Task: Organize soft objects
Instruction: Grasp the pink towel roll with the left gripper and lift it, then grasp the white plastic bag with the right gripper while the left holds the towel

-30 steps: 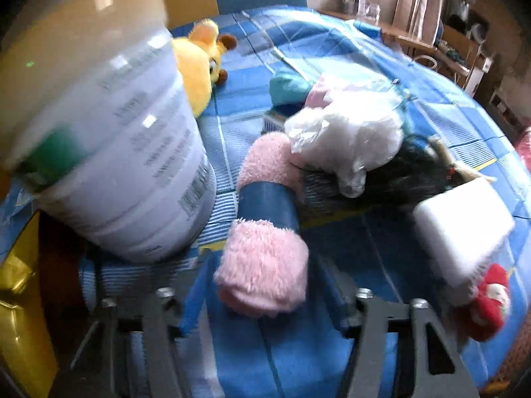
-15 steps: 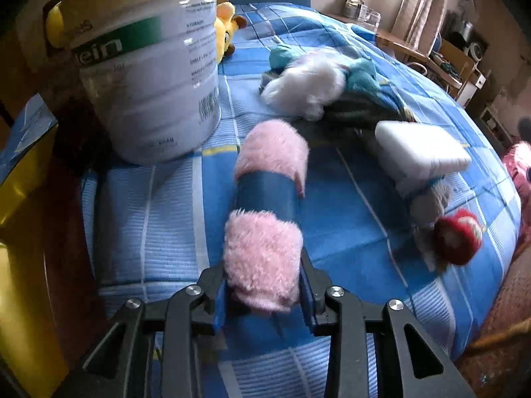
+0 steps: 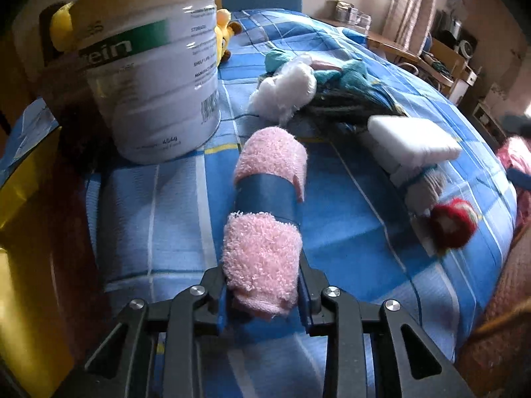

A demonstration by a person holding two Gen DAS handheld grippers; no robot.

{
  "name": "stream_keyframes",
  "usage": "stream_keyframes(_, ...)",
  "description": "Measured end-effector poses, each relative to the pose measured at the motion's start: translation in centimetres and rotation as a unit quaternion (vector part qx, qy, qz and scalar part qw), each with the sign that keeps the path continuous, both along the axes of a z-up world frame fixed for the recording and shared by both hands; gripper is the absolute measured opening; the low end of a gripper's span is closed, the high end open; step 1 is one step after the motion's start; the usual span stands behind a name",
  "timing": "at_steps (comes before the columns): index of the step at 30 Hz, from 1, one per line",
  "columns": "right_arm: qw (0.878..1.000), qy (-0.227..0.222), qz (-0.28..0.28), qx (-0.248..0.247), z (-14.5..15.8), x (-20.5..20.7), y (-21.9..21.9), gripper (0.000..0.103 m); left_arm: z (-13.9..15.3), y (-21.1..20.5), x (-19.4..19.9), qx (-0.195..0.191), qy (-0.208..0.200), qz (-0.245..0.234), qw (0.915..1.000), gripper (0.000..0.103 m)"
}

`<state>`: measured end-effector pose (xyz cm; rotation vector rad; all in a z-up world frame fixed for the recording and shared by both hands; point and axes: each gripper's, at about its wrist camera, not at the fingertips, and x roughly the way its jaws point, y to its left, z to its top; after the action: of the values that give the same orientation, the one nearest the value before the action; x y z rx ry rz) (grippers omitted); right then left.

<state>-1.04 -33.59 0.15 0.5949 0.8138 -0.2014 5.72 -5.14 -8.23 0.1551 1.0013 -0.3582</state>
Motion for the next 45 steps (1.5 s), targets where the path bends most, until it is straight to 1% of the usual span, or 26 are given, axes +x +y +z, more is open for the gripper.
stream_keyframes(1, 1.000, 0.001, 0.008, 0.003, 0.1, 0.2, 0.3, 0.094, 0.1, 0.3, -0.8, 0.002, -0.001, -0.006, 1.0000, 0.032)
stream_keyframes(3, 0.999, 0.002, 0.042, 0.013, 0.6, 1.5, 1.6, 0.094, 0.1, 0.4, -1.7, 0.005, -0.002, -0.016, 0.9999, 0.032)
stream_keyframes(6, 0.995, 0.001, 0.094, 0.014, 1.2, 4.3, 4.2, 0.087, 0.1, 0.9, -3.5, 0.010, -0.010, -0.040, 0.9991, 0.032)
stream_keyframes(8, 0.991, 0.006, 0.132, 0.008, 1.1, 6.9, 6.5, 0.081, 0.0, 0.9, -3.9, 0.012, -0.020, -0.050, 0.9985, 0.033)
stream_keyframes(9, 0.989, 0.012, 0.149, 0.009, 0.7, 8.5, 7.7, 0.076, 0.0, 0.9, -4.1, 0.011, -0.025, -0.053, 0.9982, 0.033)
stream_keyframes(10, 0.988, 0.016, 0.156, 0.010, 0.4, 9.4, 8.3, 0.073, 0.0, 1.0, -4.3, 0.008, -0.028, -0.053, 0.9981, 0.033)
stream_keyframes(12, 0.986, 0.028, 0.164, 0.013, -0.5, 12.0, 9.8, 0.066, 0.1, 1.2, -4.6, 0.006, -0.031, -0.053, 0.9981, 0.033)
stream_keyframes(16, 0.985, 0.038, 0.167, 0.024, -1.9, 15.8, 11.1, 0.065, 0.0, 1.3, -4.6, 0.001, -0.033, -0.055, 0.9979, 0.033)
stream_keyframes(17, 0.985, 0.048, 0.165, 0.032, -2.5, 17.0, 11.4, 0.065, 0.1, 1.4, -4.6, -0.001, -0.034, -0.055, 0.9979, 0.033)
stream_keyframes(19, 0.984, 0.060, 0.163, 0.038, -3.2, 18.4, 11.5, 0.065, 0.1, 1.4, -4.6, -0.003, -0.035, -0.054, 0.9979, 0.033)
stream_keyframes(23, 0.982, 0.068, 0.175, 0.031, -4.0, 20.3, 12.4, 0.064, 0.0, 1.5, -4.7, -0.006, -0.036, -0.054, 0.9979, 0.033)
stream_keyframes(24, 0.979, 0.075, 0.185, 0.027, -4.3, 20.6, 13.0, 0.060, 0.0, 1.5, -4.7, -0.007, -0.036, -0.053, 0.9979, 0.034)
stream_keyframes(25, 0.978, 0.085, 0.192, 0.016, -4.5, 20.9, 13.4, 0.043, 0.1, 1.5, -4.7, -0.007, -0.036, -0.053, 0.9979, 0.034)
stream_keyframes(26, 0.973, 0.114, 0.198, -0.020, -5.0, 21.2, 14.2, 0.033, 0.1, 1.5, -4.7, -0.008, -0.036, -0.052, 0.9980, 0.034)
stream_keyframes(27, 0.972, 0.120, 0.200, -0.032, -5.1, 21.3, 14.4, 0.031, 0.1, 1.5, -4.7, -0.008, -0.035, -0.051, 0.9980, 0.034)
stream_keyframes(28, 0.971, 0.112, 0.209, -0.040, -4.9, 21.0, 14.7, 0.026, 0.1, 1.6, -4.7, -0.009, -0.035, -0.051, 0.9980, 0.034)
stream_keyframes(30, 0.968, 0.101, 0.220, -0.060, -4.2, 20.2, 15.0, 0.025, 0.2, 1.6, -4.8, -0.010, -0.035, -0.049, 0.9981, 0.034)
stream_keyframes(32, 0.968, 0.077, 0.227, -0.073, -2.9, 18.4, 14.7, 0.025, 0.2, 1.6, -4.8, -0.012, -0.035, -0.047, 0.9982, 0.034)
stream_keyframes(34, 0.966, 0.063, 0.241, -0.073, -2.2, 17.0, 14.0, 0.025, 0.3, 1.7, -4.8, -0.012, -0.035, -0.045, 0.9983, 0.034)
stream_keyframes(35, 0.963, 0.062, 0.255, -0.067, -2.2, 16.3, 13.7, 0.025, 0.3, 1.6, -4.9, -0.011, -0.036, -0.044, 0.9983, 0.033)
stream_keyframes(37, 0.959, 0.067, 0.264, -0.080, -2.5, 15.2, 13.3, 0.025, 0.4, 1.7, -4.9, -0.007, -0.037, -0.043, 0.9984, 0.033)
stream_keyframes(38, 0.956, 0.076, 0.268, -0.088, -3.0, 14.7, 13.0, 0.025, 0.5, 1.5, -5.0, -0.006, -0.036, -0.042, 0.9985, 0.032)
stream_keyframes(39, 0.956, 0.086, 0.269, -0.080, -3.7, 14.3, 12.4, 0.025, 0.6, 1.4, -5.0, -0.006, -0.034, -0.041, 0.9986, 0.032)
stream_keyframes(41, 0.957, 0.099, 0.262, -0.076, -4.9, 13.9, 11.6, 0.025, 1.1, 1.5, -5.3, -0.008, -0.032, -0.039, 0.9987, 0.032)
stream_keyframes(43, 0.960, 0.094, 0.252, -0.078, -5.2, 13.6, 11.0, 0.025, 2.0, 1.6, -5.8, -0.008, -0.040, -0.039, 0.9984, 0.032)
stream_keyframes(45, 0.965, 0.085, 0.238, -0.074, -4.9, 13.7, 10.2, 0.025, 3.0, 1.8, -6.1, -0.014, -0.049, -0.037, 0.9980, 0.032)
